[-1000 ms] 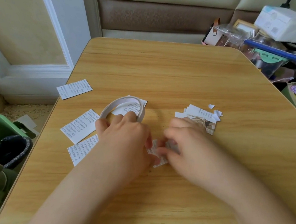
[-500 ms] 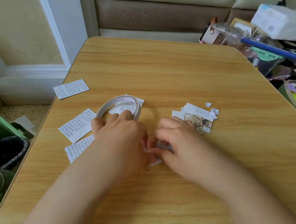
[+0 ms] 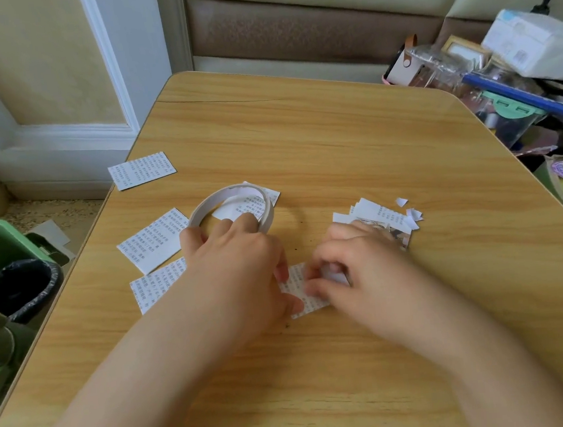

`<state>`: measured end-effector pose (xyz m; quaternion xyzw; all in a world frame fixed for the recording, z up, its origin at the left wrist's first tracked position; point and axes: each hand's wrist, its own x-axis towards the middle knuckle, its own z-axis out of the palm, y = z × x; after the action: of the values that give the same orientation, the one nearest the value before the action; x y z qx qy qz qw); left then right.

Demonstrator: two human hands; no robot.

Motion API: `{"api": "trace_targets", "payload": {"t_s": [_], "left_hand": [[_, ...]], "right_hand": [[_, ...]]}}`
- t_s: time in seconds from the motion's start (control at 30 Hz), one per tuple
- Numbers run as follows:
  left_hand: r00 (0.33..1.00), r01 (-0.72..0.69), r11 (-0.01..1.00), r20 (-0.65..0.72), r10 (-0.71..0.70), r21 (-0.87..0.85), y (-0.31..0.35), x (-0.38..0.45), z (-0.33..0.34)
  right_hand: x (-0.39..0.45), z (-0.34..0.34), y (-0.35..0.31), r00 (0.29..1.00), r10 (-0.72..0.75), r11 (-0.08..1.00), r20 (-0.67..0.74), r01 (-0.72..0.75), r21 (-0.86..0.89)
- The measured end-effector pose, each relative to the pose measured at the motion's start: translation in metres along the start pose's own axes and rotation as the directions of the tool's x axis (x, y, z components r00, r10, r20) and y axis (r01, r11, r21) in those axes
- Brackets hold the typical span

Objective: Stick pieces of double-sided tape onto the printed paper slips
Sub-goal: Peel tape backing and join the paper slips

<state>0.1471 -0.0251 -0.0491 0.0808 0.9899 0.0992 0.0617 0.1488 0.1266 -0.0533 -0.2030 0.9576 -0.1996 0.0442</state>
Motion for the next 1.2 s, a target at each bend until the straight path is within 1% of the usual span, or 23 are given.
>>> {"api": "trace_targets", "payload": {"t_s": [0.07,0.1,0.17,0.3,0.33,0.4,0.47,0.5,0.57,0.7,0.77,0.87,0.9,0.97,1.07,1.1,1.17,1.2], "left_hand": [[1.0,0.004,1.0,0.009,-0.005,0.005,0.001,0.001,0.0],[1.0,0.002,1.0,0.011,-0.002,0.007,0.001,0.001,0.001],[1.0,-0.004,1.0,0.005,0.004,0.007,0.001,0.001,0.001],[1.0,-0.009,1.0,-0.006,0.009,0.0,0.001,-0.001,0.0],[1.0,-0.007,1.0,-0.005,0.007,-0.004,0.001,-0.001,0.0],[1.0,-0.003,1.0,0.001,0.003,-0.005,0.001,-0.001,0.0],[1.0,-0.002,1.0,0.009,0.002,-0.005,0.002,0.0,0.0],[1.0,-0.004,1.0,0.013,0.004,-0.004,0.002,0.001,0.001],[1.0,-0.011,1.0,0.008,0.011,-0.004,0.001,0.001,0.001],[1.0,-0.015,1.0,-0.012,0.015,-0.002,0.001,0.0,0.001],[1.0,-0.009,1.0,-0.007,0.009,0.0,0.001,-0.001,0.0],[1.0,-0.008,1.0,0.01,0.008,0.004,0.001,0.0,0.0],[1.0,-0.011,1.0,0.015,0.011,0.002,0.001,0.0,0.001],[1.0,-0.017,1.0,0.011,0.017,0.0,0.001,0.0,0.001],[1.0,-0.014,1.0,0.009,0.014,0.001,0.002,0.0,-0.001],[1.0,-0.011,1.0,0.009,0.011,-0.003,0.002,0.0,-0.001],[1.0,-0.007,1.0,0.011,0.007,-0.005,0.002,0.0,-0.002],[1.0,-0.005,1.0,0.014,0.006,-0.003,0.002,0.0,-0.002]], "right_hand": [[-0.006,-0.012,0.011,0.996,0.088,0.994,0.023,-0.089,0.064],[-0.008,-0.015,0.013,0.994,0.104,0.991,0.017,-0.105,0.081],[-0.006,-0.011,0.009,0.997,0.073,0.997,-0.019,-0.072,0.032],[0.003,0.01,-0.006,0.996,-0.077,0.996,-0.048,0.075,-0.043],[0.004,0.009,-0.005,0.996,-0.075,0.996,-0.047,0.073,-0.048],[0.001,0.001,0.002,1.0,-0.012,0.998,-0.028,0.011,-0.058],[-0.003,-0.01,0.011,0.998,0.061,0.998,-0.017,-0.061,-0.013],[-0.004,-0.012,0.012,0.997,0.071,0.997,-0.028,-0.071,0.001],[-0.003,-0.007,0.007,0.998,0.05,0.998,-0.042,-0.051,-0.028],[0.002,0.013,-0.006,0.994,-0.081,0.995,-0.072,0.076,-0.069],[0.002,0.007,-0.003,0.998,-0.045,0.996,-0.053,0.041,-0.077],[-0.005,-0.011,0.01,0.998,0.061,0.998,-0.029,-0.062,-0.01],[-0.005,-0.012,0.013,0.997,0.073,0.997,-0.037,-0.073,-0.004],[-0.003,-0.007,0.006,0.997,0.061,0.998,-0.041,-0.062,-0.024],[0.002,0.012,-0.005,0.995,-0.058,0.997,-0.078,0.053,-0.056],[0.003,0.013,-0.007,0.994,-0.071,0.996,-0.078,0.066,-0.063],[0.002,0.006,-0.002,0.999,-0.025,0.997,-0.04,0.022,-0.076],[-0.001,0.0,0.002,1.0,0.014,0.999,-0.026,-0.016,-0.051]]}}
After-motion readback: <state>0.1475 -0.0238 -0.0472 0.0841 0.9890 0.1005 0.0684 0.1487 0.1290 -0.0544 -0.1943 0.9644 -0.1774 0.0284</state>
